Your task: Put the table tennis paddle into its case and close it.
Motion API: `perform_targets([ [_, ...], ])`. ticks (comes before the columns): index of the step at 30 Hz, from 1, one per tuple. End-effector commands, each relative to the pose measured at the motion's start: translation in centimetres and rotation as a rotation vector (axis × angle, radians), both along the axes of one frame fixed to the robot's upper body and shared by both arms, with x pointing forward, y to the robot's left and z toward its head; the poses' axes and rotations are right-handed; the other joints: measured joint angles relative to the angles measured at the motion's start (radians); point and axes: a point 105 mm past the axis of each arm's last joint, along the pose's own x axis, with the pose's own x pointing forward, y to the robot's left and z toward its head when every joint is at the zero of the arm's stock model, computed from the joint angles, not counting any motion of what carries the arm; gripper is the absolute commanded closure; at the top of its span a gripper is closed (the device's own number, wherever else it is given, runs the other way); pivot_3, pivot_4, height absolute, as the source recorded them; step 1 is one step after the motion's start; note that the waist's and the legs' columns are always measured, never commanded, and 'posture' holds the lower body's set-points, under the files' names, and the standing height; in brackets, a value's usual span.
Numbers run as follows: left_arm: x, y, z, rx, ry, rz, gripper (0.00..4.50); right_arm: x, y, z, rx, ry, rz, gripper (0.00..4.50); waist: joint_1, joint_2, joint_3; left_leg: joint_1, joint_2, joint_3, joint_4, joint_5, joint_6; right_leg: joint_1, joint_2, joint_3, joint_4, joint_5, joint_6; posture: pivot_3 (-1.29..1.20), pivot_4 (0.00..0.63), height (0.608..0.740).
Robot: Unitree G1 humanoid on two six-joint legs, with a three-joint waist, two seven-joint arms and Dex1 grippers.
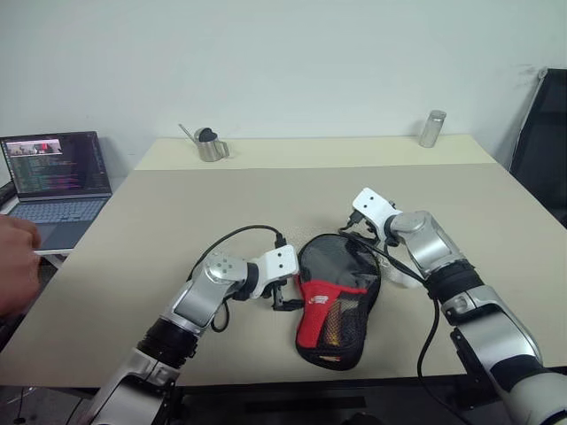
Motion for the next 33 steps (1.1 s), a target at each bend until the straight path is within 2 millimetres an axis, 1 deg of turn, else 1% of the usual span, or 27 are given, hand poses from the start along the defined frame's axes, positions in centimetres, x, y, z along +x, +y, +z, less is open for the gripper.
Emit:
perform_targets([
  [1,-0.6,-0.5,1.2,0.011,-0.038,-0.062,0.00,0.1,0.7,1.3,0.015,-0.029,0.037,0.03,-0.001,0.000,0.000,0.000,0.000,0.000,0.000,0.000,0.000,0.000,0.000,0.000,0.000,0.000,0.000,0.00,0.150,0.740],
  [4,-0.9,2.3,1.2,0.077,-0.031,-0.056,0.00,0.0,-0.6,2.0,0.025,-0.027,0.026,0.03,-0.003,0.000,0.000,0.000,0.000,0.000,0.000,0.000,0.000,0.000,0.000,0.000,0.000,0.000,0.000,0.00,0.150,0.740],
  [6,-0.9,4.3,1.5,0.103,-0.029,-0.028,0.00,-0.1,-1.2,2.9,0.071,-0.020,0.020,0.03,-0.004,0.000,0.000,0.000,0.000,0.000,0.000,0.000,0.000,-0.001,0.000,0.000,0.000,0.000,0.000,0.00,0.150,0.740],
  [8,-1.1,6.1,2.1,0.120,-0.026,-0.011,0.00,-0.4,-1.5,4.1,0.166,0.000,0.018,0.03,-0.005,0.001,0.000,0.000,0.000,0.000,-0.001,0.000,0.000,-0.001,0.000,0.000,0.000,0.000,0.000,0.00,0.150,0.740],
  [9,-1.2,6.7,2.4,0.116,-0.024,-0.005,0.00,-0.5,-1.6,4.5,0.221,0.016,0.021,0.03,-0.006,0.001,0.000,0.000,0.000,0.000,-0.001,0.000,0.000,-0.001,0.000,0.000,0.000,0.000,0.000,0.00,0.150,0.740],
  [11,-1.3,7.6,3.8,0.059,-0.028,0.020,0.00,-1.1,-1.4,5.2,0.354,0.075,0.048,0.03,-0.006,0.001,0.000,0.000,0.001,0.000,-0.001,0.000,0.000,-0.001,0.000,0.001,0.000,0.000,0.000,0.00,0.150,0.740],
  [12,-1.4,7.8,4.5,0.027,-0.031,0.026,0.00,-1.3,-1.3,5.2,0.401,0.106,0.058,0.03,-0.005,0.001,0.000,0.000,0.001,0.000,-0.001,0.000,0.000,-0.001,0.000,0.000,0.000,0.000,0.000,0.00,0.150,0.740],
  [15,-1.1,7.8,6.3,-0.065,-0.052,0.044,0.00,-1.9,-1.0,3.7,0.504,0.234,0.071,0.03,-0.004,0.001,0.000,-0.001,0.001,0.000,-0.001,0.000,0.000,-0.001,0.000,0.000,0.000,0.000,0.000,0.00,0.150,0.740],
  [18,-1.1,7.5,7.3,-0.121,-0.057,0.046,0.00,-2.2,-0.4,2.5,0.582,0.327,0.073,0.03,-0.004,0.001,0.000,-0.001,0.001,0.000,-0.001,0.000,0.000,-0.001,0.000,0.000,0.000,0.000,0.000,0.00,0.150,0.740],
  [21,-1.1,7.3,7.7,-0.131,-0.062,0.044,0.00,-2.2,-0.2,1.3,0.562,0.363,0.063,0.03,-0.005,0.001,0.000,-0.001,0.001,0.000,-0.001,0.000,0.000,-0.001,0.000,0.000,0.000,0.000,0.000,0.00,0.150,0.740],
  [26,-1.4,6.7,7.5,-0.136,-0.063,0.039,0.00,-2.3,-0.1,-0.4,0.525,0.408,0.041,0.03,-0.005,0.001,0.000,-0.001,0.001,0.000,-0.001,0.000,0.000,-0.001,0.000,0.000,0.000,0.000,0.000,0.00,0.150,0.740],
  [27,-1.4,6.6,7.5,-0.139,-0.064,0.041,0.00,-2.4,0.0,-0.5,0.523,0.416,0.045,0.42,-0.005,0.001,0.001,-0.001,0.000,0.000,-0.001,0.000,0.000,-0.001,0.000,0.001,0.000,0.000,0.000,0.00,0.150,0.740],
  [29,-1.4,6.6,7.5,-0.142,-0.066,0.047,0.00,-2.4,-0.2,-1.0,0.507,0.426,0.035,0.96,-0.005,0.001,0.000,-0.001,0.001,0.000,-0.001,0.000,0.000,-0.001,0.000,0.001,0.000,0.000,0.000,0.00,0.150,0.740],
  [33,-1.2,6.7,7.5,-0.141,-0.077,0.058,0.00,-2.5,-0.5,-1.7,0.477,0.434,0.023,2.46,-0.005,0.001,0.000,0.000,0.001,0.000,-0.001,0.000,0.000,-0.001,0.000,0.000,0.000,0.000,0.000,0.00,0.150,0.740],
])
